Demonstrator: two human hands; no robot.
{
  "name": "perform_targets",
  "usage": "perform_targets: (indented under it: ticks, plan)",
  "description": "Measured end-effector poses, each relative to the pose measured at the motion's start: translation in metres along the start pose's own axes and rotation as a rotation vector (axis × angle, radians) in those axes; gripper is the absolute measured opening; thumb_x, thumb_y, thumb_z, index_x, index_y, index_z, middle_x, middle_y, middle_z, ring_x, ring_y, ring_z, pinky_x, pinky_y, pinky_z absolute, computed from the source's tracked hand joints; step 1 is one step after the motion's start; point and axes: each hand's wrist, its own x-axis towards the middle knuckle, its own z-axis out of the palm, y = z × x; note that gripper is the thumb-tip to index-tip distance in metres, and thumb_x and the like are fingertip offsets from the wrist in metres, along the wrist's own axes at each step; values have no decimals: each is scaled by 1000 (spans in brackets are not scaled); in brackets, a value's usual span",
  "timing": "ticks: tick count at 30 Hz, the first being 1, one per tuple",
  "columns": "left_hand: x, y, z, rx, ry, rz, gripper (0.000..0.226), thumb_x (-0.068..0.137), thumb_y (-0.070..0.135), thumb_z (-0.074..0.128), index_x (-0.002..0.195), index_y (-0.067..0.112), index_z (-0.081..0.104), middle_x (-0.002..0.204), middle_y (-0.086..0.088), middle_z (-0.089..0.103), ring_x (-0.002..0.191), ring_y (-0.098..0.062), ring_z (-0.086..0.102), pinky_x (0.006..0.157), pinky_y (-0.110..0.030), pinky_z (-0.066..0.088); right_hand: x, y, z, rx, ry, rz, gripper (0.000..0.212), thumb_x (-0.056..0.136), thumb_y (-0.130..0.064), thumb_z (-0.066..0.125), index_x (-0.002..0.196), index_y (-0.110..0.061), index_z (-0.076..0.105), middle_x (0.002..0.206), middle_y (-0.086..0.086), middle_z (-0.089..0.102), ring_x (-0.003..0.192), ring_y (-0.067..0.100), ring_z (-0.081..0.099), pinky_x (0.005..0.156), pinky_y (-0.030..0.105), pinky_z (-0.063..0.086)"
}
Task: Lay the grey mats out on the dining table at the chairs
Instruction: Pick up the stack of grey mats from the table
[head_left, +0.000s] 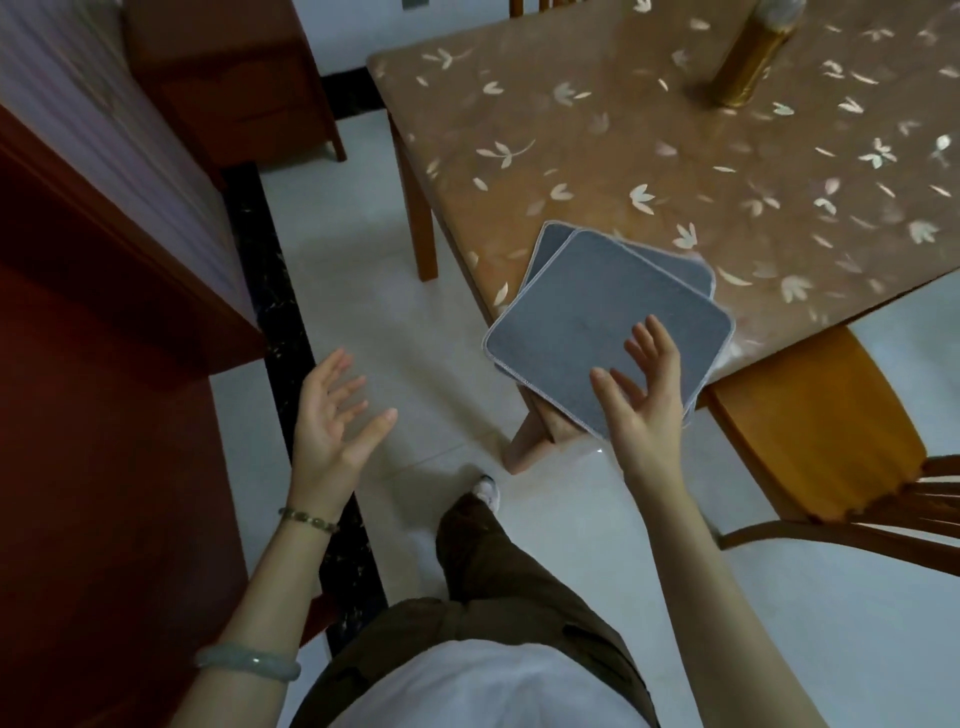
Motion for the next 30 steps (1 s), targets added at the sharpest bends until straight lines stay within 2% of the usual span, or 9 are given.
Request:
perform_targets:
  ticks: [3, 6, 9, 12, 17, 22, 24, 26, 30]
  plan:
    - [39, 10, 20, -8, -58, -3, 71, 73, 23, 71, 135, 33, 38, 141, 11, 43, 124, -5, 49, 101, -32, 44, 27, 0, -5, 3, 29, 28, 70, 86, -38, 62, 145, -25, 27, 143, -10, 39, 132, 9, 42, 104, 36, 42]
    - [73, 18, 43, -12, -124, 12, 72, 71, 26, 72, 134, 34, 38, 143, 7, 42, 124, -7, 49, 102, -32, 43, 49, 2, -10, -6, 55, 44, 68, 88, -33, 63, 145, -25, 27, 142, -11, 39, 132, 10, 41, 104, 36, 42]
    - [104, 21, 70, -3, -203, 16, 72, 70, 27, 73, 133, 35, 40, 143, 6, 43, 124, -10, 49, 102, -33, 43, 70, 7, -17, -13, 104, 74, 68, 89, -29, 64, 146, -25, 27, 141, -14, 37, 133, 9, 40, 102, 31, 41]
    - [126, 19, 92, 26, -295, 7, 73, 67, 36, 74, 133, 36, 40, 143, 7, 42, 124, -10, 49, 100, -28, 43, 79, 11, -24, -16, 155, 112, 66, 89, -30, 63, 145, -31, 27, 140, -17, 37, 131, 5, 41, 101, 26, 40]
    - [151, 11, 122, 100, -439, -22, 76, 69, 36, 75, 137, 29, 40, 143, 11, 43, 123, -5, 48, 99, -23, 43, 79, 24, -35, -30, 233, 202, 66, 89, -28, 64, 145, -29, 27, 141, -14, 38, 131, 8, 41, 104, 30, 41]
    - [167, 5, 142, 113, -565, -21, 70, 69, 37, 75, 130, 43, 42, 139, 23, 42, 122, -1, 49, 97, -18, 44, 73, 34, -37, -18, 318, 255, 66, 88, -35, 63, 144, -34, 27, 141, -17, 36, 130, 7, 41, 100, 23, 40]
    - [172, 1, 147, 122, -610, -48, 71, 70, 35, 76, 131, 43, 41, 138, 23, 42, 123, 0, 49, 97, -18, 43, 71, 39, -36, -22, 346, 284, 65, 89, -34, 63, 144, -32, 28, 141, -17, 36, 129, 6, 41, 98, 21, 39]
    - [177, -6, 152, 130, -668, -120, 76, 69, 36, 77, 133, 41, 38, 140, 19, 42, 125, -1, 46, 100, -20, 40, 68, 48, -34, -23, 387, 335, 64, 90, -30, 63, 145, -27, 29, 145, -10, 38, 129, 8, 41, 99, 24, 40]
    - [186, -24, 162, 160, -751, -252, 80, 70, 34, 78, 135, 37, 33, 149, 1, 34, 134, -14, 37, 112, -35, 31, 62, 67, -28, -12, 447, 451, 63, 91, -25, 61, 145, -22, 30, 148, -3, 38, 128, 11, 42, 101, 31, 42]
